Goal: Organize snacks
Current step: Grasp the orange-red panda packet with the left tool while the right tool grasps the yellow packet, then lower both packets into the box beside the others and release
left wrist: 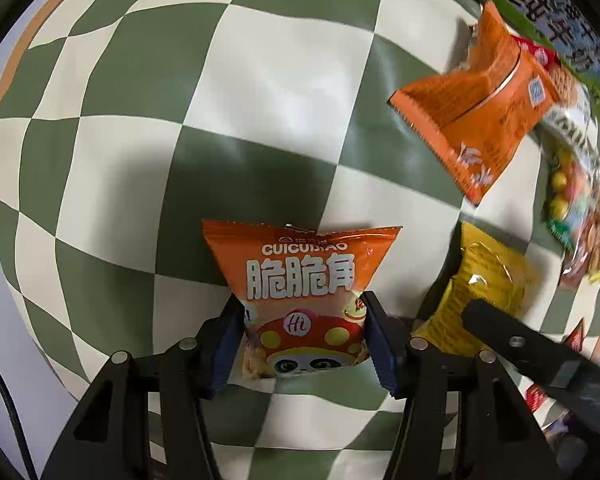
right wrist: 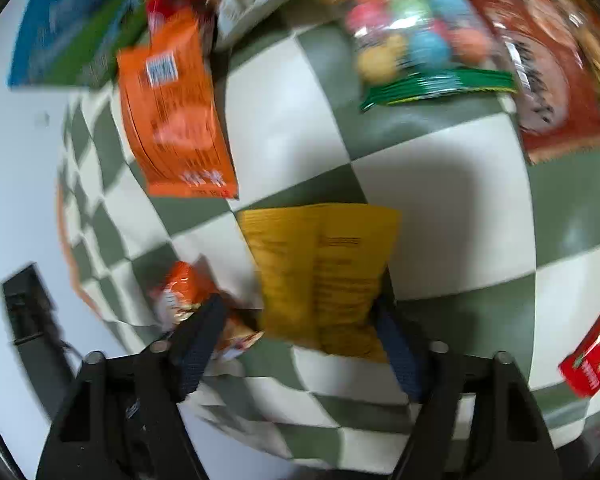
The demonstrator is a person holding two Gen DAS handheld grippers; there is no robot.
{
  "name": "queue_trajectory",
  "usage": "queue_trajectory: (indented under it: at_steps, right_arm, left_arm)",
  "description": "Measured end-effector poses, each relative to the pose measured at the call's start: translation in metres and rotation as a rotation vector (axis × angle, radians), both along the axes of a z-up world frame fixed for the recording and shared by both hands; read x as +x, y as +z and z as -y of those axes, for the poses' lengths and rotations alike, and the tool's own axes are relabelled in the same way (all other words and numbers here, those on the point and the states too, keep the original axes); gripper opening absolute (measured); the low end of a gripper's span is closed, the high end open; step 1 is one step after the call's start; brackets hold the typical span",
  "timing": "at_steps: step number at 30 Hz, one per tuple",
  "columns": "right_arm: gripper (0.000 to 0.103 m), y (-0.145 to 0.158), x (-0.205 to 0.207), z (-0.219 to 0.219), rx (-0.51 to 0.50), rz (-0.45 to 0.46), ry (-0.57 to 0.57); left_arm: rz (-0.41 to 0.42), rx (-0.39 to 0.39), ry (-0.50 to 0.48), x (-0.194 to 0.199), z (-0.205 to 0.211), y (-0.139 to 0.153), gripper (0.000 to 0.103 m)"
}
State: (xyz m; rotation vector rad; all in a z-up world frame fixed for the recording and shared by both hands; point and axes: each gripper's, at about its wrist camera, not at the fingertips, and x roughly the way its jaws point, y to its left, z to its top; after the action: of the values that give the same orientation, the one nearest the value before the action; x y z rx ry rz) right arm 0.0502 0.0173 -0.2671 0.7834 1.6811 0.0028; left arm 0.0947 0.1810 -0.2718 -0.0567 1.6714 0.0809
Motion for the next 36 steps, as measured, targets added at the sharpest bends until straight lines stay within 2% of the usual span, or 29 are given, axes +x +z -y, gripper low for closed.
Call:
queue_trajectory:
  at_steps: [1,3,7,9,10,12,13,17,19,22,27,30,34,35,36]
  right_arm:
    - [0.053,-0.002,0.001,-0.006,-0.046,-0.014,0.072]
    - [0.051,-0.001,0.003,-0.013,-0.093,-0.015,0.174]
    - [0.050,0.013,0.008,-0.028,-0.257,0.024,0.454]
    - [0.053,0.019,0.007,-0.031,-0.276,0.041,0.508]
    - [0.063,0.023,0.007,-0.031,-0.280,0.058,0.509]
    - [0.075,0.027,0.006,-0.030,-0.271,0.089,0.482]
    - [0.075,0.027,0.005,-0.029,-0.249,0.094,0.462]
    - [0.075,0.010,-0.003,-0.033,-0.250,0.052,0.434]
    - [0.068,0.005,-0.006,-0.032,-0.275,0.042,0.441]
    - [0.058,0.010,-0.016,-0.037,-0.288,0.065,0.447]
    - [0.056,0.031,-0.018,-0.033,-0.269,0.097,0.416]
    - [0.055,0.053,-0.016,-0.022,-0.238,0.126,0.391]
    - [0.055,0.095,-0.018,0.004,-0.191,0.187,0.352]
    - [0.055,0.113,-0.016,0.034,-0.176,0.210,0.335]
    - [0.055,0.128,-0.009,0.043,-0.169,0.230,0.320]
  left_arm:
    - [-0.003,0.000,0.000,-0.001,-0.002,-0.001,0.055]
    - [-0.009,-0.003,0.004,-0.005,-0.006,-0.005,0.056]
    - [-0.018,-0.007,0.014,-0.014,-0.013,-0.012,0.057]
    - [-0.026,-0.002,0.010,-0.015,-0.014,-0.017,0.058]
    - [-0.030,0.000,0.013,-0.015,-0.013,-0.020,0.058]
    - [-0.027,0.000,0.021,-0.016,-0.017,-0.022,0.058]
    - [-0.023,-0.002,0.028,-0.018,-0.019,-0.023,0.058]
    - [0.001,0.008,0.034,-0.024,-0.019,-0.020,0.053]
    - [0.017,0.014,0.033,-0.032,-0.025,-0.012,0.049]
    - [0.029,0.011,0.029,-0.039,-0.027,-0.002,0.046]
    - [0.044,-0.019,0.014,-0.046,-0.024,0.014,0.045]
    - [0.083,-0.056,0.002,-0.048,-0.022,0.038,0.045]
    - [0.179,-0.142,-0.017,-0.036,-0.013,0.098,0.045]
    - [0.204,-0.159,-0.026,-0.031,-0.009,0.113,0.045]
    - [0.232,-0.176,-0.036,-0.021,-0.006,0.130,0.045]
